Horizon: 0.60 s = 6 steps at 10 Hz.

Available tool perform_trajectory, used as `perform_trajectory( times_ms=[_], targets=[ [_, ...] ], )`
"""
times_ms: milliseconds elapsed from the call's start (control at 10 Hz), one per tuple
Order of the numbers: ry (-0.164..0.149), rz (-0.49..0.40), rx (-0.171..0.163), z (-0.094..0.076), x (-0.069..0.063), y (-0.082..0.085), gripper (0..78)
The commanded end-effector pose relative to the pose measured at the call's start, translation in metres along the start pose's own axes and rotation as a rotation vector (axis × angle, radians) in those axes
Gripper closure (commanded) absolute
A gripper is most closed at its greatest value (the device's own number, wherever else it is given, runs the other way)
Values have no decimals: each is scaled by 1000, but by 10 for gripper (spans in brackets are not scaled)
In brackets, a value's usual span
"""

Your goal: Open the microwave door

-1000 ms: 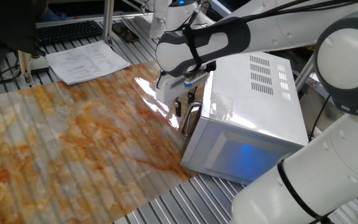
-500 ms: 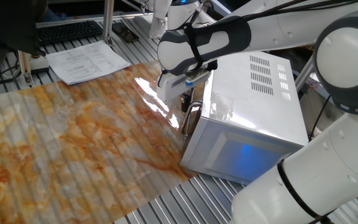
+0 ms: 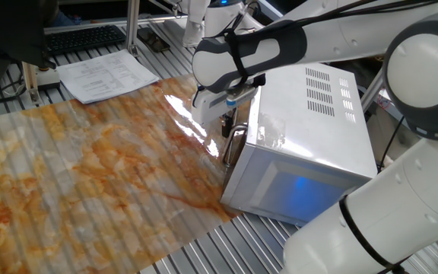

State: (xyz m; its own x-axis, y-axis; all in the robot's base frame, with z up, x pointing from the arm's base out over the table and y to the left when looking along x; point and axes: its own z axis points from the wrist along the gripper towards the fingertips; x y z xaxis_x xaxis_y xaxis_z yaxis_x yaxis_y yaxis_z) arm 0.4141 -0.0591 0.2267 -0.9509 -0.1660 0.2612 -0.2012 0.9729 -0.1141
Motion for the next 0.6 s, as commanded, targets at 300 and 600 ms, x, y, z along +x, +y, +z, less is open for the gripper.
perform_trajectory(
  times_ms=[300, 600],
  targets=[
    [92, 23, -18, 15, 1, 9, 764],
    [89, 57, -12, 12, -3, 10, 764]
  ],
)
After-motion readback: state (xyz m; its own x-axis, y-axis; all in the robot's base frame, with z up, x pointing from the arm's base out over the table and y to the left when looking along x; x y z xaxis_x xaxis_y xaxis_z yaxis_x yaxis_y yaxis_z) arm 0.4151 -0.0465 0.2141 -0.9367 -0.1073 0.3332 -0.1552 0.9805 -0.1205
